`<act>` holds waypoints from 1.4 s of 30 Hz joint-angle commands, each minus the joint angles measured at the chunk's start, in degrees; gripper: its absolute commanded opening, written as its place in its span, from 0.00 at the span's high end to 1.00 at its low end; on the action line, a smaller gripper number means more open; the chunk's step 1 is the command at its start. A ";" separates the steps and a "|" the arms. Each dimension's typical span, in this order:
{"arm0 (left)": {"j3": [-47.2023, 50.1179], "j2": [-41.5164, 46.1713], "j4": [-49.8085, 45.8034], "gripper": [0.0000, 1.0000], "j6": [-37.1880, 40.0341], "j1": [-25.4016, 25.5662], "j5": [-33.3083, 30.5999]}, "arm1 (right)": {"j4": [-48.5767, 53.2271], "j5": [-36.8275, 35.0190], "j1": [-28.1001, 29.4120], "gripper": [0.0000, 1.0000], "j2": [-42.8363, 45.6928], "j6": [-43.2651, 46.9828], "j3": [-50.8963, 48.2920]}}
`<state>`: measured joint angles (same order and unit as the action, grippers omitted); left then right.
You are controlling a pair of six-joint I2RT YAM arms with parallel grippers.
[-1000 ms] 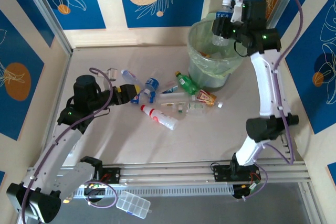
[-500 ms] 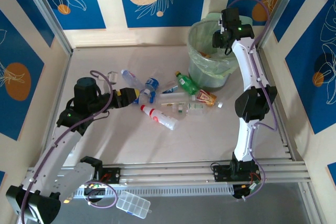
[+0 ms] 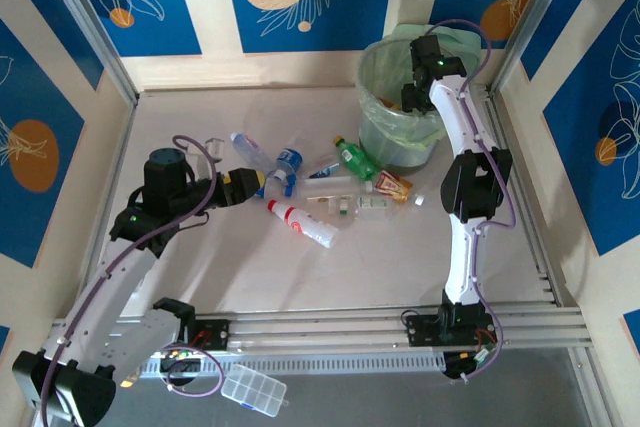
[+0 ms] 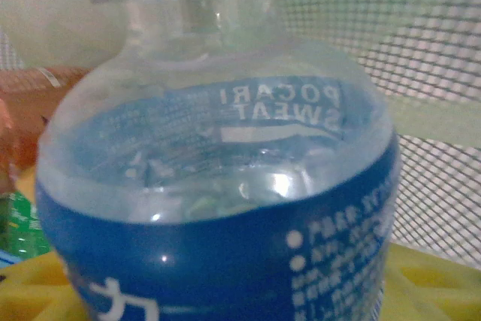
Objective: Put the plastic bottles in the bin
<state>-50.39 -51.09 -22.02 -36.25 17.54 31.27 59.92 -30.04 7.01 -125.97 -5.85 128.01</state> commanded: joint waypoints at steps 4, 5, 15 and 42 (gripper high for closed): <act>-2.73 -0.25 -2.13 0.28 2.46 0.57 -2.63 | 1.95 -1.10 0.64 0.19 0.45 -1.84 3.28; -2.99 -0.33 -2.30 0.28 2.63 0.57 -2.85 | 2.08 -1.01 0.49 0.18 0.76 -2.05 3.63; -4.56 -0.60 -4.53 0.26 4.33 0.57 -5.00 | 2.65 0.87 1.56 0.23 4.51 -2.50 6.41; 0.97 9.62 -15.68 0.27 -0.33 0.49 -17.12 | -9.72 14.89 32.81 0.35 42.91 -1.96 -28.62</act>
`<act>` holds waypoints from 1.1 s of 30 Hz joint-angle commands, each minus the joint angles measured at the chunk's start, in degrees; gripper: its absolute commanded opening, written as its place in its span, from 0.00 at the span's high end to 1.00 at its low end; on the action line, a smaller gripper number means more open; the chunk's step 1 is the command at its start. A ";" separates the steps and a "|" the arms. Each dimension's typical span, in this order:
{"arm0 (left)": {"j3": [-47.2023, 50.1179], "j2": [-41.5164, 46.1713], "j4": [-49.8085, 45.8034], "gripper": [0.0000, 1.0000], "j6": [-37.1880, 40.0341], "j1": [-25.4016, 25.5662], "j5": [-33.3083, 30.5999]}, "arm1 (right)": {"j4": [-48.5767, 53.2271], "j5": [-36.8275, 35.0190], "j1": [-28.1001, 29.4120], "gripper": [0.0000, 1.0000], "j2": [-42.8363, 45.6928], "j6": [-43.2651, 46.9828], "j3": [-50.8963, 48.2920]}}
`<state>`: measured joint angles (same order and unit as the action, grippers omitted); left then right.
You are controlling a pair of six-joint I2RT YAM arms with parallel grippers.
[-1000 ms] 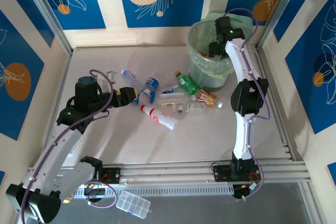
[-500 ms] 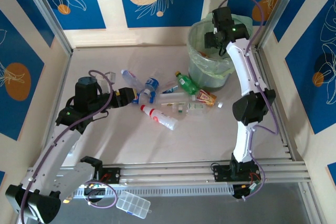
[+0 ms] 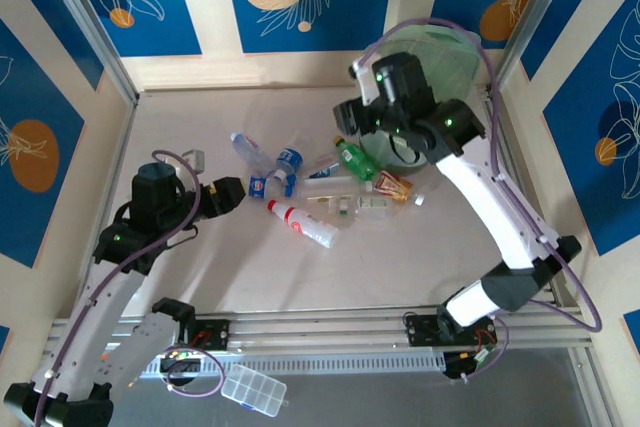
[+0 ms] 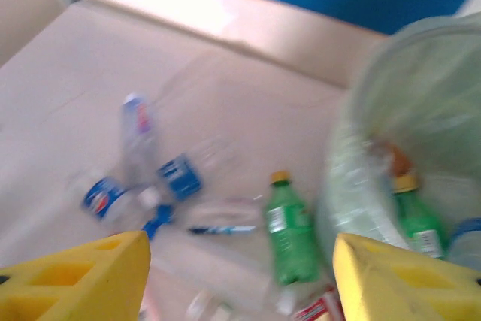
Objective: Put the plastic bottles in the bin
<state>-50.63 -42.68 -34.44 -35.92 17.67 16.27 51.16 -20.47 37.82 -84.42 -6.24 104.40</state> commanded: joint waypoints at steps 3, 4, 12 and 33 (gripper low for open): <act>2.69 1.88 -3.71 0.27 -1.61 0.40 -0.98 | 0.05 7.72 5.35 0.36 2.21 -2.35 -12.27; 3.31 1.98 -3.34 0.27 -2.13 0.39 -0.07 | 0.13 7.83 6.45 0.36 2.03 -2.39 -14.41; 5.41 2.65 -2.30 0.28 -3.88 0.35 3.08 | 0.38 14.21 9.20 0.31 -5.88 -2.17 -22.72; 6.07 5.59 -3.98 0.27 -3.66 0.42 5.14 | 3.96 6.65 13.68 0.28 -33.02 5.78 -11.68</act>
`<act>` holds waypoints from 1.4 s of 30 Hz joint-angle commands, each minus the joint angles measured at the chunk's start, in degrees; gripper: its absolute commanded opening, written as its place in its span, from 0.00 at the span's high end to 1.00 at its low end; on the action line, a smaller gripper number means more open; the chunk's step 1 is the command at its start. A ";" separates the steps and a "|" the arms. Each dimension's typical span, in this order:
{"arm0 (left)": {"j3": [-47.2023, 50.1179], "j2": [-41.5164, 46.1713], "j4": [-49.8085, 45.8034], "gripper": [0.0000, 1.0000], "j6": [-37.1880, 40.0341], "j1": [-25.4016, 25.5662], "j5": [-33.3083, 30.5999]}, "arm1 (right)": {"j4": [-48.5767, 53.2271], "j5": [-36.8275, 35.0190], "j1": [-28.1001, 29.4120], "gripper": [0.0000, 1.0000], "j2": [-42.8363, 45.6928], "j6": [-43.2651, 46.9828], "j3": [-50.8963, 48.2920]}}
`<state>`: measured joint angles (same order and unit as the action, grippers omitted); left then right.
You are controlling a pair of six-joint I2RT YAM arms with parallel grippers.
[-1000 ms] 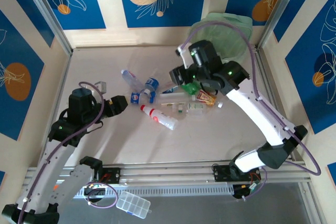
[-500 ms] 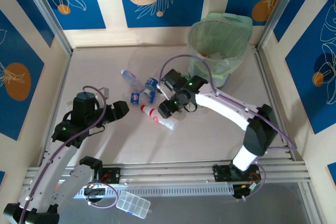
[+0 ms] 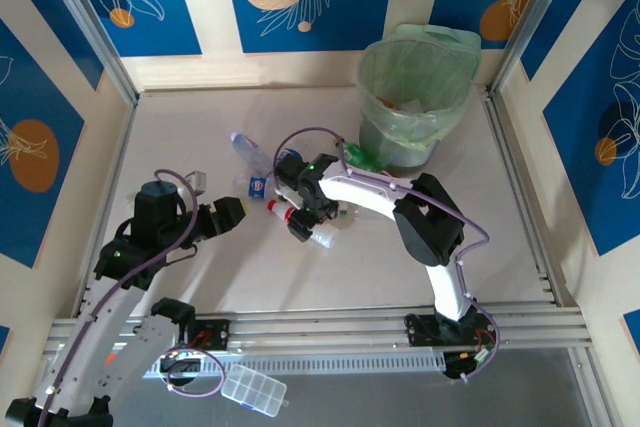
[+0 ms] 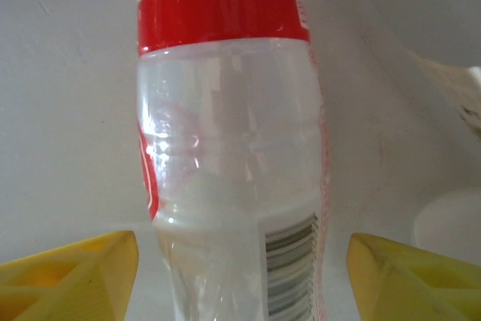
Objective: Put the plastic bottles in the bin
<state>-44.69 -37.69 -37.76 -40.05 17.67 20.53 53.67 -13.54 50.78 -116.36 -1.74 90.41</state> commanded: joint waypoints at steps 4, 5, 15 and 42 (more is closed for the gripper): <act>0.26 0.44 -0.39 0.27 0.29 0.42 0.90 | 1.26 0.43 0.92 0.30 -3.09 0.97 3.19; 0.17 0.36 -0.39 0.27 0.29 0.43 0.86 | 1.26 0.36 1.04 0.31 -3.42 1.10 3.19; 0.30 0.35 0.42 0.27 -0.54 0.43 1.69 | 0.30 0.15 1.42 0.47 -1.85 1.32 1.33; -8.83 -1.95 2.60 0.28 -0.18 2.81 9.44 | -11.43 12.43 -4.44 0.54 36.95 -7.12 -7.98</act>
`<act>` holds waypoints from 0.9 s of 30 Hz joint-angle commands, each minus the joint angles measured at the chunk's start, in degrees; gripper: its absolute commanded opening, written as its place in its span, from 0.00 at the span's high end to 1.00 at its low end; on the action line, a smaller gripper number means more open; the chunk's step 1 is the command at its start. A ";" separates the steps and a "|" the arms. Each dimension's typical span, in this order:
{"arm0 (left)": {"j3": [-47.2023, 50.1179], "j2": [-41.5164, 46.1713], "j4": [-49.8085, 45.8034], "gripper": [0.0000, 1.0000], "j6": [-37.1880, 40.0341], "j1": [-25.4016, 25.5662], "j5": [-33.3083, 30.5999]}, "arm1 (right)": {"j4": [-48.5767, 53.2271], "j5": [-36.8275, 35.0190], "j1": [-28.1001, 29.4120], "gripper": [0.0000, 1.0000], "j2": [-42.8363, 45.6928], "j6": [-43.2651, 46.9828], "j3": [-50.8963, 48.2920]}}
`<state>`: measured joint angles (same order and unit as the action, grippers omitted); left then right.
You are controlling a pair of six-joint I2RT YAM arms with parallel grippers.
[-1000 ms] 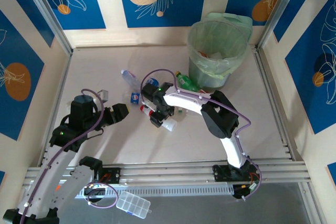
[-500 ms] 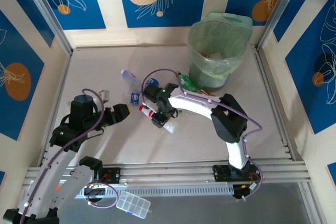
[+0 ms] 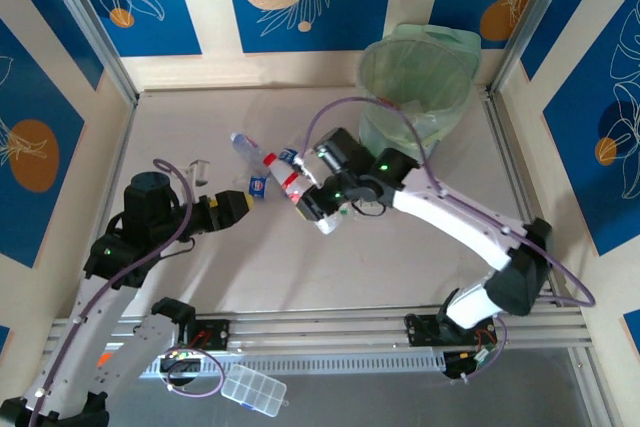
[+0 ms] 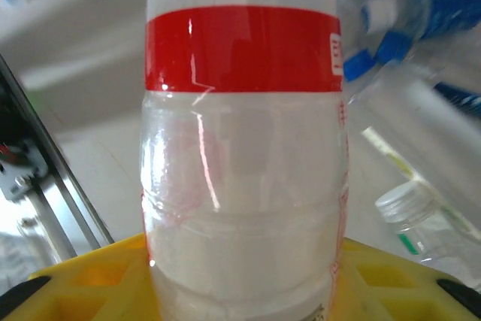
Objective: Put the plastic bottles in the bin
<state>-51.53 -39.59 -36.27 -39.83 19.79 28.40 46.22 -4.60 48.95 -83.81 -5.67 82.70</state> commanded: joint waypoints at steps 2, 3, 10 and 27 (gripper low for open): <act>-2.00 0.28 1.04 0.28 -0.52 0.78 1.42 | -4.49 4.09 -5.88 0.55 7.34 -4.86 0.61; -1.85 0.38 1.03 0.28 -0.66 0.78 1.36 | -4.55 4.32 -7.51 0.55 8.29 -5.53 1.15; 0.61 1.23 2.29 0.28 -1.45 0.78 1.02 | -3.36 2.47 -18.54 0.55 10.44 -6.77 9.41; 0.70 -1.15 4.29 0.28 -1.35 0.78 1.46 | 15.08 -13.18 -37.04 0.58 -20.47 -18.12 51.98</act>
<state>-50.37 -40.32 -33.41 -41.71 20.05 28.53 52.34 -12.34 12.47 -99.83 -19.33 128.09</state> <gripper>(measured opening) 0.716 0.423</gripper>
